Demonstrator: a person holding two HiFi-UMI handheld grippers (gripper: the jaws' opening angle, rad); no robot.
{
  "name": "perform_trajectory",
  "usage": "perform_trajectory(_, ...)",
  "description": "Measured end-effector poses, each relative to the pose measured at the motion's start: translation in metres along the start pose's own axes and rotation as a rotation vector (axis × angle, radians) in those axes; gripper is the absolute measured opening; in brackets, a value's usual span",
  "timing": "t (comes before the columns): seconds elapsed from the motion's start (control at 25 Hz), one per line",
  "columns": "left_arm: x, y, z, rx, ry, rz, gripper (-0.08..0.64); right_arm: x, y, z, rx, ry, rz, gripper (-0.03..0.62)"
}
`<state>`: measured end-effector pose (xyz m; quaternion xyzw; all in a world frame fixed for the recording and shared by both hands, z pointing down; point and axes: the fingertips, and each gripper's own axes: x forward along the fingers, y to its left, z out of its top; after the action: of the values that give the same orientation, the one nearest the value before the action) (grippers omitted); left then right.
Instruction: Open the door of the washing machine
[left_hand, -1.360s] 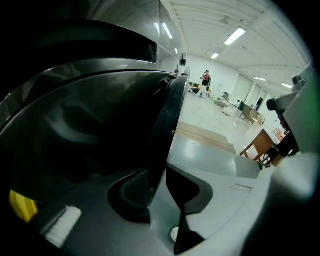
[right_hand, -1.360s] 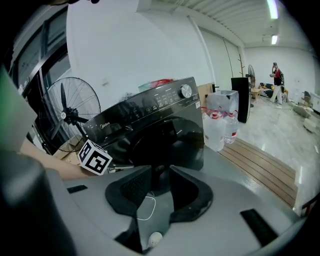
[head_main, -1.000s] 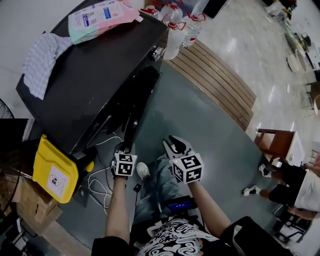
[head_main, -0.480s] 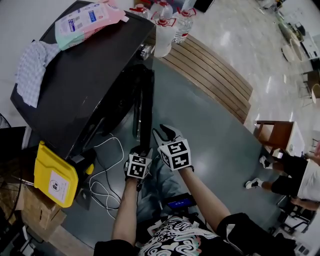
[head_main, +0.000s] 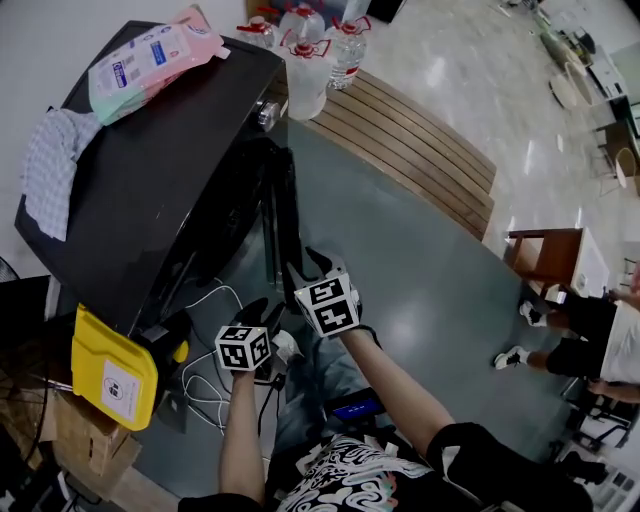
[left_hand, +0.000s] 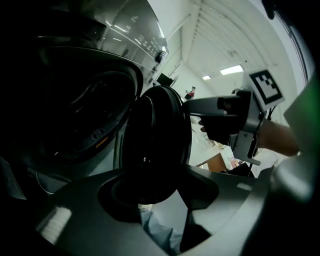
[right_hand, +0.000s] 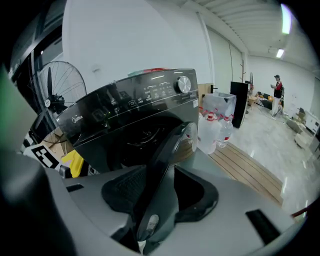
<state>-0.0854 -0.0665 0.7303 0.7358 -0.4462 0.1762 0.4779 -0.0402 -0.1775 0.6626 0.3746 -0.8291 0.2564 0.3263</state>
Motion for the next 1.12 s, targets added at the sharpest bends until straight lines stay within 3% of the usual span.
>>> perform_trajectory(0.2, -0.009, 0.015, 0.024, -0.076, -0.094, 0.035, 0.195, -0.002, 0.0, 0.0, -0.095, 0.009, -0.001, 0.175)
perform_trajectory(0.56, -0.005, 0.009, 0.049, -0.105, -0.144, 0.034, 0.189, -0.017, -0.028, -0.011, -0.043, 0.04, -0.019, 0.169)
perform_trajectory(0.88, 0.004, -0.001, 0.071, -0.111, -0.177, 0.032, 0.177, -0.042, -0.084, -0.022, 0.024, 0.032, -0.139, 0.099)
perform_trajectory(1.12, 0.01, -0.007, 0.089, -0.1, -0.207, 0.035, 0.164, -0.056, -0.143, -0.021, 0.038, 0.018, -0.238, 0.103)
